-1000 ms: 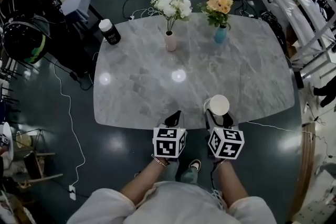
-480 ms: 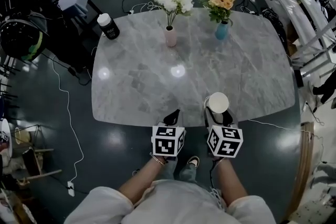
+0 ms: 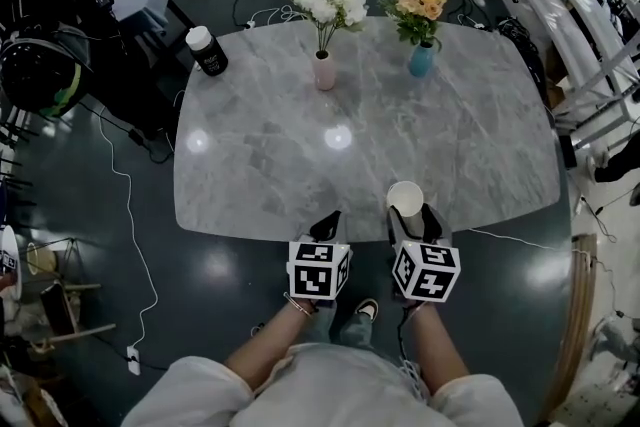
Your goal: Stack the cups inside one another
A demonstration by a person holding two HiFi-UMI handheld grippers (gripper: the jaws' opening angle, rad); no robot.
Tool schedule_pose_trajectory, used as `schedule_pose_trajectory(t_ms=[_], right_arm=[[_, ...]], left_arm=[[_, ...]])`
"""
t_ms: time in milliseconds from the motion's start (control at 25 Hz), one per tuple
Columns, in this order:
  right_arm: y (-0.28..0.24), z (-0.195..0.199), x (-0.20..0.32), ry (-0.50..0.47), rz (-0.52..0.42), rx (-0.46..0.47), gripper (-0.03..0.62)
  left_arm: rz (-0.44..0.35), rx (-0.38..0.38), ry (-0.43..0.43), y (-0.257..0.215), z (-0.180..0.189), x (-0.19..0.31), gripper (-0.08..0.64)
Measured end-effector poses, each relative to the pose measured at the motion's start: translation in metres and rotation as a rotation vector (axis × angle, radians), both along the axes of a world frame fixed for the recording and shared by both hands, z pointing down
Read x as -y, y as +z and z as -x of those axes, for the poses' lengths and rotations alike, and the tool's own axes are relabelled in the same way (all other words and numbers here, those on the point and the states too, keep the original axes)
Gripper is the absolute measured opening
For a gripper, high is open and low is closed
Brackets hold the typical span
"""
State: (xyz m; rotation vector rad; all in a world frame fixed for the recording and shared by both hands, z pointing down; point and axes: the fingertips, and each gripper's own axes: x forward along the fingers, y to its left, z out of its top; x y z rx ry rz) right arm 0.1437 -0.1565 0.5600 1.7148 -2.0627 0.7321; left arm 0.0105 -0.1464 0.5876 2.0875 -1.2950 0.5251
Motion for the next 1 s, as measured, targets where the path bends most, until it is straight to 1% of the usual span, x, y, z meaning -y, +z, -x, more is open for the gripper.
schedule_pose_trajectory(t_ms=[240,360,520,760,880,1000], right_arm=[[-0.008,-0.009,-0.005,0.02,-0.02,0.007,0.239],[-0.015,-0.013,-0.006,0.037,-0.046,0.018,0.239],[-0.027,-0.022,-0.009,0.07,-0.081,0.004,0.238],[-0.047,-0.03,-0.017,0.072,-0.129,0.024,0.232],[-0.055,-0.036,-0.021,0.081,-0.154,0.026,0.202],[-0.062,-0.04,-0.029,0.087,-0.171,0.029,0.149]], left_arm=[[-0.006,-0.005,0.003,-0.004,-0.006,-0.004,-0.005],[-0.015,-0.008,0.002,-0.008,-0.007,-0.006,-0.005],[-0.03,-0.009,-0.003,-0.015,-0.008,-0.008,-0.005],[-0.066,-0.01,-0.009,-0.032,-0.013,-0.013,-0.005],[-0.089,-0.009,-0.007,-0.04,-0.017,-0.017,-0.005],[-0.107,-0.008,-0.005,-0.048,-0.022,-0.022,-0.005]])
